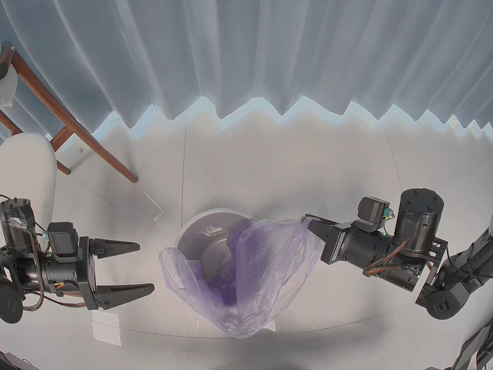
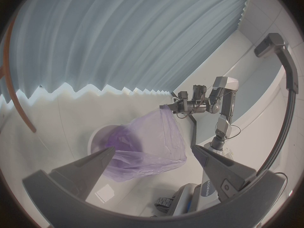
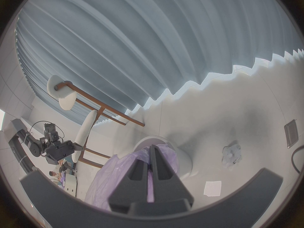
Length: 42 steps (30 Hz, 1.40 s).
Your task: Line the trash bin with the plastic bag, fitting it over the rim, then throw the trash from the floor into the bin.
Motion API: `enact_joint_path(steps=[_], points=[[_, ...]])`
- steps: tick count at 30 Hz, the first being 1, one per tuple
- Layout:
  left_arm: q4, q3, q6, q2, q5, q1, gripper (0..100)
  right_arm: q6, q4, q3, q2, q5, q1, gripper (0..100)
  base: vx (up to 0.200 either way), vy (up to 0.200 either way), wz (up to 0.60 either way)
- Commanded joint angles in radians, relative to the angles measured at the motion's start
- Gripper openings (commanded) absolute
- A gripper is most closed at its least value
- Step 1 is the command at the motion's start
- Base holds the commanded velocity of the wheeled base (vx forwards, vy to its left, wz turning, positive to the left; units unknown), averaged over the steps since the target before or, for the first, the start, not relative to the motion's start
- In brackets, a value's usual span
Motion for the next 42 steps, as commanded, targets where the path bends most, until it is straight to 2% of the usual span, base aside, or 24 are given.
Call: enact_joint_path(steps=[1,5,9,11,14,17,26,36,42], points=[[-0.023,-0.03,0.034,0.099,-0.016,0.076,100,0.0,-0.003,-0.001,0.001,0.001,0.002,0,0.0,0.0,0.0],[-0.107,-0.05,0.042,0.265,0.004,0.118,100,0.0,-0.004,0.001,-0.007,0.001,0.01,0,0.0,0.0,0.0],[-0.196,-0.048,0.022,0.379,0.016,0.119,100,0.0,-0.011,0.004,-0.008,0.001,0.01,0,0.0,0.0,0.0],[-0.196,-0.056,0.002,0.411,0.03,0.116,100,0.0,-0.02,0.005,-0.008,0.001,0.013,0,0.0,0.0,0.0],[-0.201,-0.075,-0.036,0.461,0.094,0.102,100,-0.001,-0.034,0.011,-0.008,0.001,0.013,0,0.0,0.0,0.0],[-0.212,-0.07,-0.029,0.512,0.123,0.081,100,-0.001,-0.043,0.013,-0.007,0.001,0.016,0,0.0,0.0,0.0],[-0.358,-0.01,-0.03,0.56,0.132,0.068,100,0.0,-0.044,0.011,-0.005,0.001,0.013,0,0.0,0.0,0.0],[-0.376,-0.036,-0.041,0.613,0.168,0.035,100,-0.001,-0.044,0.018,-0.007,0.001,0.016,0,0.0,0.0,0.0],[-0.374,0.004,-0.032,0.615,0.178,0.025,100,-0.004,-0.043,0.007,-0.007,0.001,0.014,0,0.0,0.0,0.0]])
